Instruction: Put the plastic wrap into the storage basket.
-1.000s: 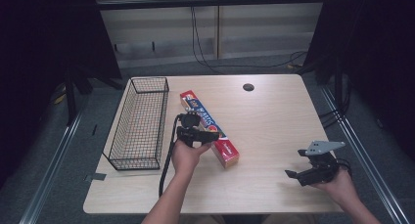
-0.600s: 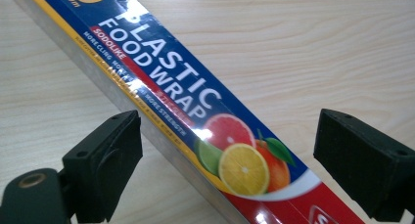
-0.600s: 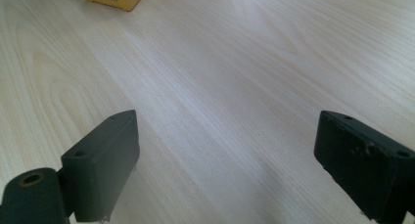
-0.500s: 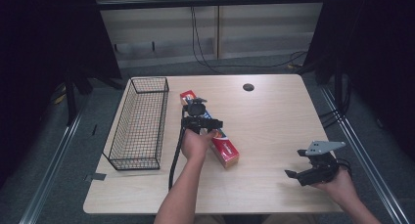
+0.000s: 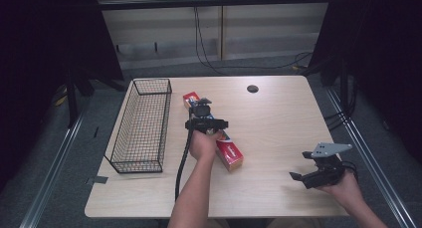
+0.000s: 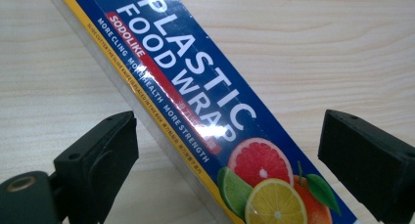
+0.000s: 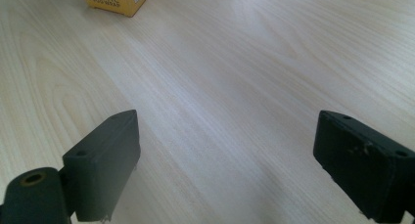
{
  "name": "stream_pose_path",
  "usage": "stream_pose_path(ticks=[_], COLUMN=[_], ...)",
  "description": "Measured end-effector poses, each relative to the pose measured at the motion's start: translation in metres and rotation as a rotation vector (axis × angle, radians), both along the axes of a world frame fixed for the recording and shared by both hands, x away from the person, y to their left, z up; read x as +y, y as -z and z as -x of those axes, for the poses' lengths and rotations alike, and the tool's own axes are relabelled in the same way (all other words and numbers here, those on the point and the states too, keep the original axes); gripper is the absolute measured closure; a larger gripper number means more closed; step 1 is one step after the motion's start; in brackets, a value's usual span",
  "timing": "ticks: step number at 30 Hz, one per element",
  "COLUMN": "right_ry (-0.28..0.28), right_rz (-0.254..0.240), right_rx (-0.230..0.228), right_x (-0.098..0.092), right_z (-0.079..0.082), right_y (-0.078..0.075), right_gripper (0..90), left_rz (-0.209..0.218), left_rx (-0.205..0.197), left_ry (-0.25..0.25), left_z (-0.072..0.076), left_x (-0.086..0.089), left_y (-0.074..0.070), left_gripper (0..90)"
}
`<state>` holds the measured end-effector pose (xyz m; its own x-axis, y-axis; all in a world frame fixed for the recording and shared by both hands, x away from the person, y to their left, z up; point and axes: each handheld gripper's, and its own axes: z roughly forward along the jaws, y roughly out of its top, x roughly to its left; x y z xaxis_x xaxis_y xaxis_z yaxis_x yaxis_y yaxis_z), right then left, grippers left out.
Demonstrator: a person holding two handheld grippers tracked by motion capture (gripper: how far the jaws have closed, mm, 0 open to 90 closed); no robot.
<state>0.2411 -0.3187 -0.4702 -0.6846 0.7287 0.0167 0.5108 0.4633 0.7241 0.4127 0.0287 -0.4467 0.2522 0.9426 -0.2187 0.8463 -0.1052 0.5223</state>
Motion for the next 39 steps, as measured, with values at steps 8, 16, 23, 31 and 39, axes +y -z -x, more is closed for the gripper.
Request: stream_pose_path(ticks=[8,16,23,31,39], right_ry=[0.002,0.009,0.018,0.021,0.02], right_rz=[-0.005,0.0,0.0,-0.002,0.0], right_rx=[-0.006,-0.01,-0.014,-0.018,-0.017], right_x=[0.0,0.0,-0.001,-0.003,-0.003], right_z=[0.0,0.0,-0.001,-0.001,0.0], right_y=[-0.001,0.0,-0.001,-0.001,-0.002], right_gripper=[10.0,9.9,10.1,10.5,11.1], left_rz=[-0.021,-0.02,-0.01,0.03,0.038], left_rx=[0.013,0.015,0.034,0.053,0.081], left_ry=[-0.005,-0.02,-0.032,-0.035,-0.036], left_z=[-0.001,-0.002,-0.003,-0.004,-0.003], left_x=[-0.005,-0.007,-0.007,-0.002,0.004], left_y=[0.005,0.009,0.012,0.015,0.013], left_gripper=[8.5,10.4,11.1,12.4,16.0])
